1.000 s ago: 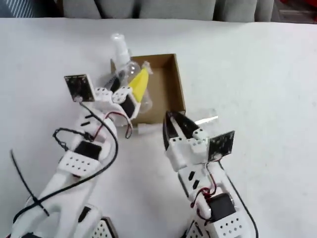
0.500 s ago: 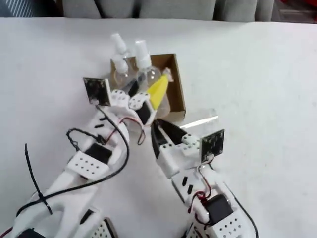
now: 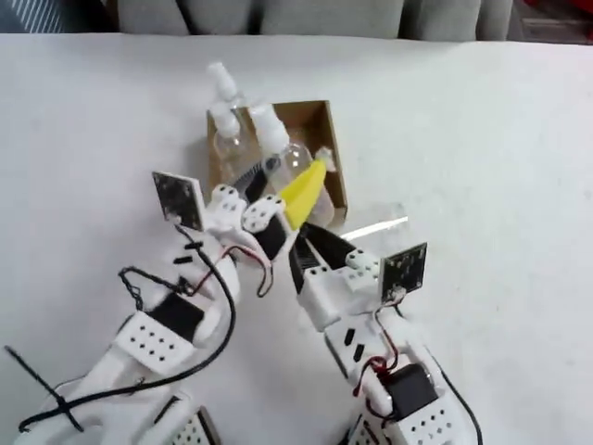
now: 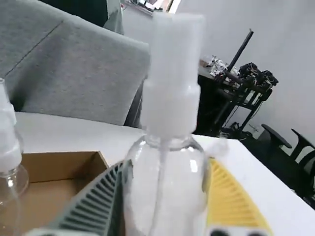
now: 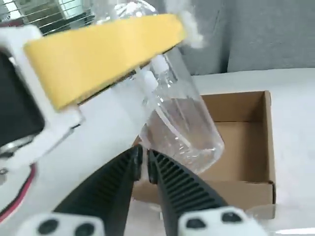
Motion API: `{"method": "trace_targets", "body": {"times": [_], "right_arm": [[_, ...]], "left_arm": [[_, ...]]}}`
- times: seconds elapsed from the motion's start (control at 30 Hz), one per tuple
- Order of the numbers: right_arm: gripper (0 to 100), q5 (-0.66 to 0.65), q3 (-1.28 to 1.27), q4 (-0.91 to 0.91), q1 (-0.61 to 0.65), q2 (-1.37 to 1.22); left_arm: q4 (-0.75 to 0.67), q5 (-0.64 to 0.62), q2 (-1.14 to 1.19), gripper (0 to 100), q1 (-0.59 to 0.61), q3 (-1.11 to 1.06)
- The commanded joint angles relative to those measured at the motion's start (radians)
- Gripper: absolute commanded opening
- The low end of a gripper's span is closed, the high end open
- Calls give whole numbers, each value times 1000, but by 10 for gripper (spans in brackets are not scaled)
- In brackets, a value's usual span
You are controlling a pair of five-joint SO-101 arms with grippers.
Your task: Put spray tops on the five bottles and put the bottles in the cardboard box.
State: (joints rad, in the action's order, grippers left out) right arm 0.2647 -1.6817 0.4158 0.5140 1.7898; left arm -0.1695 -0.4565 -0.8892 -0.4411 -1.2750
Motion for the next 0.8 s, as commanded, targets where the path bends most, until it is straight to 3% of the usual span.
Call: {"method": "trace_targets", "body": {"times": [0.0,0.17,0.77], "right_arm": [[15,-2,-8,1,-82,13],[15,-2,-8,4,-93,13],[15,-3,-8,2,-179,13]], "left_arm": [[158,2,-51,20,-38,61],[192,95,-51,20,-42,68],[221,104,-51,20,-36,48]]}}
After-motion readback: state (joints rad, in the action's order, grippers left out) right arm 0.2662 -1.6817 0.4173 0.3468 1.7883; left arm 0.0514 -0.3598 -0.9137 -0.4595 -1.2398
